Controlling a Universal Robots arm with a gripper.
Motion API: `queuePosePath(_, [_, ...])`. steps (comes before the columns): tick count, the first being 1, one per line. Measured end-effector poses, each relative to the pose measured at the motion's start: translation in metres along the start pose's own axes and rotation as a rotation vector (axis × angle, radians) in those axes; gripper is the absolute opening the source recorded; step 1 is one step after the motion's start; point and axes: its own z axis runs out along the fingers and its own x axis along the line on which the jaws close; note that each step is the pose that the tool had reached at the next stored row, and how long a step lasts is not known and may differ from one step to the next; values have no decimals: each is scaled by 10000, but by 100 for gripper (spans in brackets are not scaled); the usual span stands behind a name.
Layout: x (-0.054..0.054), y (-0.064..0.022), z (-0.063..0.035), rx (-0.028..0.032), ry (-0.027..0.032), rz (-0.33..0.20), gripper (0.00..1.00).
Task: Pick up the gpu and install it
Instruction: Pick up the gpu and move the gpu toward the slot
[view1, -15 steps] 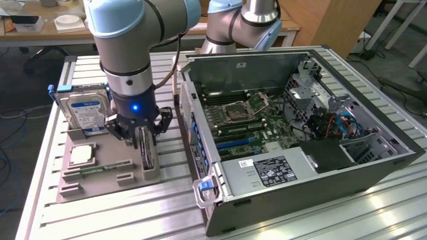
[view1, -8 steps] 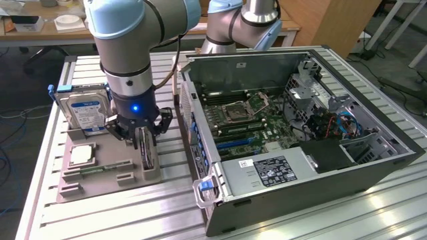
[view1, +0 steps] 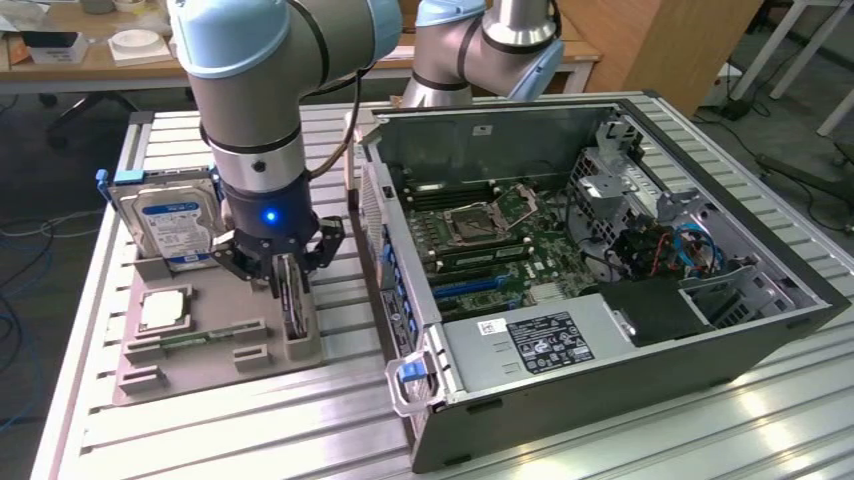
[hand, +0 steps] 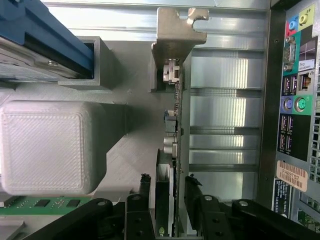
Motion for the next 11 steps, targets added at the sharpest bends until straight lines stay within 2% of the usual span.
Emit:
queuePosePath(4, [0,0,0,0,0,0,39])
queuePosePath(5, [0,0,0,1,0,0,32])
queuePosePath(11, [0,0,0,0,0,0,32])
